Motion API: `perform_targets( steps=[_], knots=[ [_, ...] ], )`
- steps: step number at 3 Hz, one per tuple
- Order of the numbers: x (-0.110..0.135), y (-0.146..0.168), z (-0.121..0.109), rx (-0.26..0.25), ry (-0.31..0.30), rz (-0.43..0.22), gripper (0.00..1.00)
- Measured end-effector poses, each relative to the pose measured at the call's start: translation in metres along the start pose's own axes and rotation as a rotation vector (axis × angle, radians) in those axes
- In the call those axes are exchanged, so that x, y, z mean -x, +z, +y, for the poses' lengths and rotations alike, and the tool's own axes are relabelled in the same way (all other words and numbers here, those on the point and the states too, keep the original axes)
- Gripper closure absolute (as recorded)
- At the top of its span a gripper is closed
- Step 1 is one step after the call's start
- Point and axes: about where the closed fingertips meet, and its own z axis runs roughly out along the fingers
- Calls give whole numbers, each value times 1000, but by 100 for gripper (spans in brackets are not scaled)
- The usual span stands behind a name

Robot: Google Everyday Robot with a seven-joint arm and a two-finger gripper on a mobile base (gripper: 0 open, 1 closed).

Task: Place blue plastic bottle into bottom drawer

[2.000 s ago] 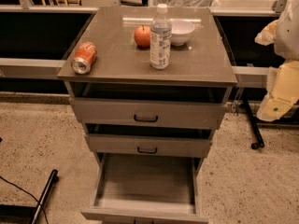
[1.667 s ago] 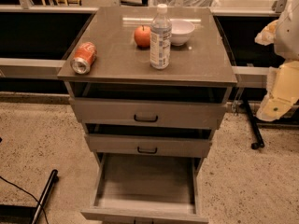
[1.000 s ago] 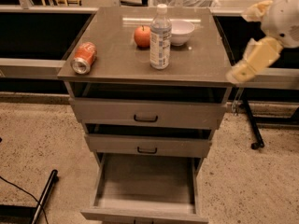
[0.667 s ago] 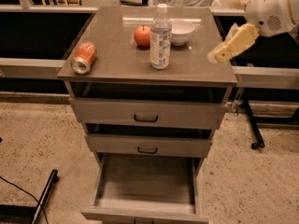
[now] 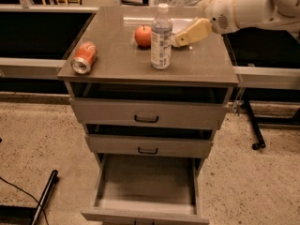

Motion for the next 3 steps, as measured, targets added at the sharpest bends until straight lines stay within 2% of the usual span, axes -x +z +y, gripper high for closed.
perform_targets(
  steps=[1,2,3],
  knots=[
    [10,36,-7,-46,52,-33,0],
    [10,64,-11,-77,108,-53,18],
    [12,85,-9,-72,136,-69,41]
  ],
)
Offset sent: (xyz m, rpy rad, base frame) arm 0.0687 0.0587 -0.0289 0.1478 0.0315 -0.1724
